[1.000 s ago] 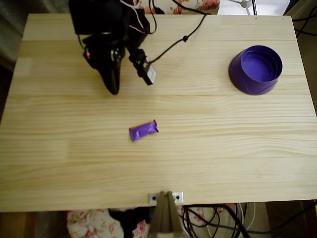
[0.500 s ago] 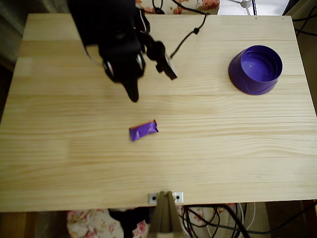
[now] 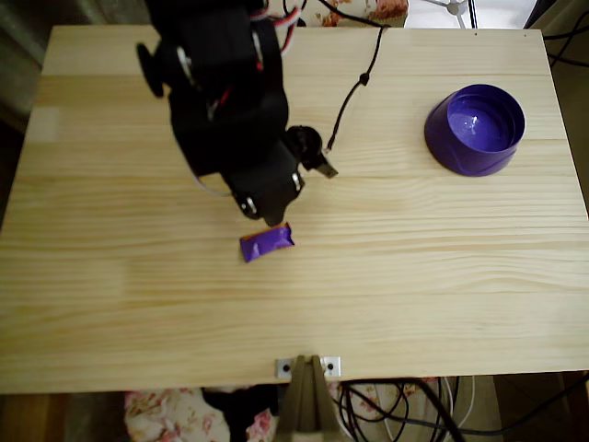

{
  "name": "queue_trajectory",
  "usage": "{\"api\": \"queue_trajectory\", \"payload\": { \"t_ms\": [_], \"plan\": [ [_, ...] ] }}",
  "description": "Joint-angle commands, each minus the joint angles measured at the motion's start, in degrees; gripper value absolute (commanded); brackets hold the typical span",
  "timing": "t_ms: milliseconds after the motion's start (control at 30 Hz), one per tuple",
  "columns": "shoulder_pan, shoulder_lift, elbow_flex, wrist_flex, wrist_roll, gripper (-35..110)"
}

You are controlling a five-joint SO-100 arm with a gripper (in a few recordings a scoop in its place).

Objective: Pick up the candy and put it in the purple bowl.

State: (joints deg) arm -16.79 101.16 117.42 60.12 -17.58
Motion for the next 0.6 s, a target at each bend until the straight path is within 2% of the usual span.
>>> {"api": "queue_trajectory", "payload": {
  "t_ms": [0,267,567],
  "plan": [
    [1.0,-5.9,-11.2,5.4,-0.5,36],
    [3.0,-8.5,-11.2,4.3,-0.9,40],
    [4.6,-13.6,-11.6,2.2,-1.2,37]
  ]
}}
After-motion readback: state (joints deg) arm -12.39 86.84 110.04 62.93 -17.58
